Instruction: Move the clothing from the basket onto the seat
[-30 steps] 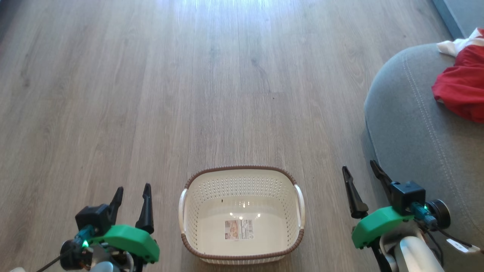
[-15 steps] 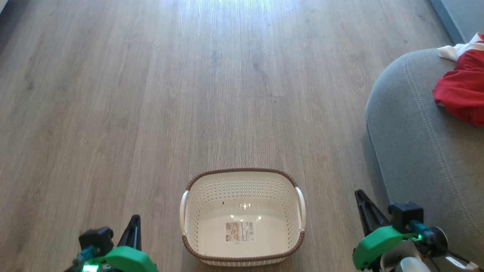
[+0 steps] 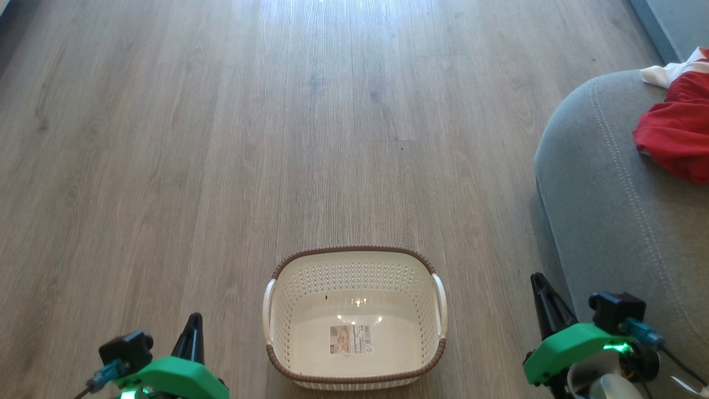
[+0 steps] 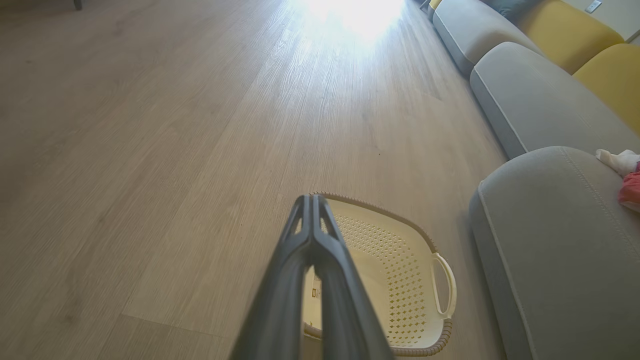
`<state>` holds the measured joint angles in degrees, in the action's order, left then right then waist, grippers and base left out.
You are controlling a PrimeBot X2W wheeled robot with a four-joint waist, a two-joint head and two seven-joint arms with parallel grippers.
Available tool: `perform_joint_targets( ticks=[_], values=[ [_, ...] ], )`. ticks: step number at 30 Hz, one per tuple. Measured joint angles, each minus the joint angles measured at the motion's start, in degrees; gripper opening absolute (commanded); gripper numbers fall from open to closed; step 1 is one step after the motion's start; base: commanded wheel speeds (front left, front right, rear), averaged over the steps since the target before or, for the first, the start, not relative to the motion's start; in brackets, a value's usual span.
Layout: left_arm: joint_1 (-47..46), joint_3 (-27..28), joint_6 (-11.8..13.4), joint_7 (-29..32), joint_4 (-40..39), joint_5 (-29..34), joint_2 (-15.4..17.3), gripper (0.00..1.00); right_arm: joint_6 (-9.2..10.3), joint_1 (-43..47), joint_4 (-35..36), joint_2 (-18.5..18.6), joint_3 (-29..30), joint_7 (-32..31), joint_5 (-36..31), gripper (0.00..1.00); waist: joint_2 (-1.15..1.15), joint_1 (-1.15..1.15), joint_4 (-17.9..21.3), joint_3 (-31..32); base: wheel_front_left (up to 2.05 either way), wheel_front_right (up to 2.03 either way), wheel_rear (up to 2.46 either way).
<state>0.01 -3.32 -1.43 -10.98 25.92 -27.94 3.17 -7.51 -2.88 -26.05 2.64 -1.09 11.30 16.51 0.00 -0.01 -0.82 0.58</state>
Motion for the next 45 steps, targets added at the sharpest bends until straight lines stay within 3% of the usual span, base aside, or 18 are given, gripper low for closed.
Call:
perform_joint_targets(
  ticks=[45],
  values=[
    [-1.12,3.42,-2.48,7.46,-4.30,-27.11,-0.26,0.00,0.01,-0.01,4.19,-0.01,3.67,-7.46,31.89,0.00,0.00,0.01,0.35,-0.33,0.00,0.00,0.00]
  ],
)
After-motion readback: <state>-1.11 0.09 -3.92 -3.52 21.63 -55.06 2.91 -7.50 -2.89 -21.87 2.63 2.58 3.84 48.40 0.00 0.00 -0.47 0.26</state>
